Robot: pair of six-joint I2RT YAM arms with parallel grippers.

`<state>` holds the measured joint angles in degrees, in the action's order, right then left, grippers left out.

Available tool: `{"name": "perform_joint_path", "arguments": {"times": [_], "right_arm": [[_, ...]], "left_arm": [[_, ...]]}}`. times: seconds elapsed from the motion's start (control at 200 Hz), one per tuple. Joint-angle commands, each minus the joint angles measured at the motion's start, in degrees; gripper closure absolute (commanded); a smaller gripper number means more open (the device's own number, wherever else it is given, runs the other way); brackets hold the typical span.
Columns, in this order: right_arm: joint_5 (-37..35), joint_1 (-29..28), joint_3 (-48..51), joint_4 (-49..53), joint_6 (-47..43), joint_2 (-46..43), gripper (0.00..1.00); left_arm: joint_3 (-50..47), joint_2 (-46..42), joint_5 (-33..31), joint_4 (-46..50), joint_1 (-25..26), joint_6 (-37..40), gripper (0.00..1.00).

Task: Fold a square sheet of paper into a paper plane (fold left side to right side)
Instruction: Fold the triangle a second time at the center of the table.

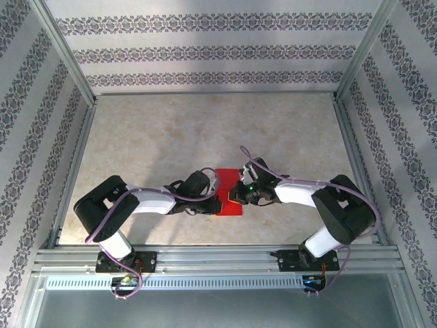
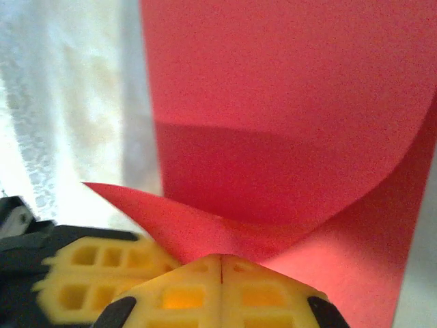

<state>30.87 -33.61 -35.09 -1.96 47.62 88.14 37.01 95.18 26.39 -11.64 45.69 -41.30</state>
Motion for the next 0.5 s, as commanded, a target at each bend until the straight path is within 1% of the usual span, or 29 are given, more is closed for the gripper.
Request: {"name": "perform_joint_path", "arguments": {"times": [0.0, 0.17, 0.38, 0.495], "right_arm": [[-0.81, -0.10, 0.71, 0.44, -1.08, -3.57, 1.00], [-2.27, -1.79, 1.03, -1.17, -0.16, -3.70, 1.00], [-3.63, -4.04, 0.91, -3.64, 1.32, -0.69, 1.00], [-4.32, -4.31, 0.81, -3.83, 1.18, 0.82, 1.00]], "left_arm": [[0.14, 2.16, -1.11, 2.67, 0.45, -0.56, 0.97], [0.24, 2.21, -1.12, 2.80, 0.44, -0.54, 0.97], [0.42, 2.21, -1.27, 3.15, 0.45, -0.59, 0.97], [0.46, 2.12, -1.38, 3.46, 0.45, -0.54, 0.97]]}}
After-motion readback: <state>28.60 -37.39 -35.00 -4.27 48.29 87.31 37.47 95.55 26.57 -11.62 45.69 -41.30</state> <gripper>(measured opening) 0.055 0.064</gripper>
